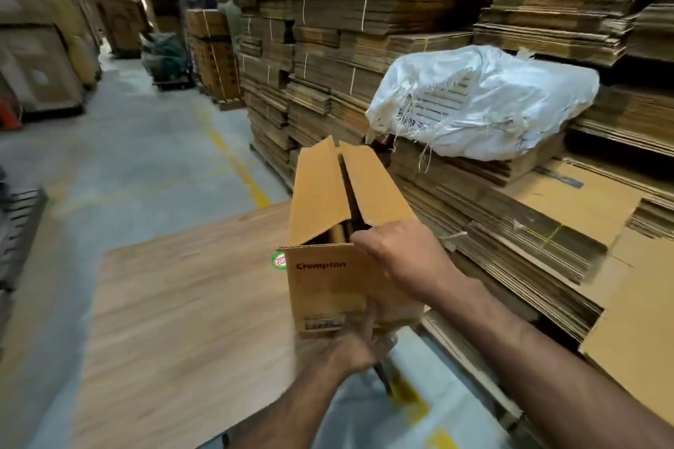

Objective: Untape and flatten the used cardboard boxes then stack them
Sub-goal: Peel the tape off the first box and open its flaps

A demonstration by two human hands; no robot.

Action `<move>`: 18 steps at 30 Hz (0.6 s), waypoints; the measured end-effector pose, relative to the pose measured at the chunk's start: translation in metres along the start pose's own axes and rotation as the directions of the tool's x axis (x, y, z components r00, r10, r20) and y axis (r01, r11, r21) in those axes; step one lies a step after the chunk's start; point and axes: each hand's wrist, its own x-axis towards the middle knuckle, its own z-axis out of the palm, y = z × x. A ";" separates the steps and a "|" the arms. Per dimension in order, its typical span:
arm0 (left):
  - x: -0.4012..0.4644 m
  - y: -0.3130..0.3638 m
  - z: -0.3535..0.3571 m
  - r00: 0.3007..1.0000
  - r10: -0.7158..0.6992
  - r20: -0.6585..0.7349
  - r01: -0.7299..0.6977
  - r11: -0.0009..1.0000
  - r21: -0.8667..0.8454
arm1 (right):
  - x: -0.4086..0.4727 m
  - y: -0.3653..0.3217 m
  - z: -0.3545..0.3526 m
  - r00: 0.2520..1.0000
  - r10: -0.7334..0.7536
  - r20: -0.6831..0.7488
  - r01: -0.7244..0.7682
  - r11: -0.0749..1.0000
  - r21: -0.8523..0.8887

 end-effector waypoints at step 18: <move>0.006 0.065 -0.026 0.973 0.107 -0.203 -0.105 0.994 0.022 | -0.021 0.096 0.131 0.837 -0.036 0.547 -0.272 0.839 0.471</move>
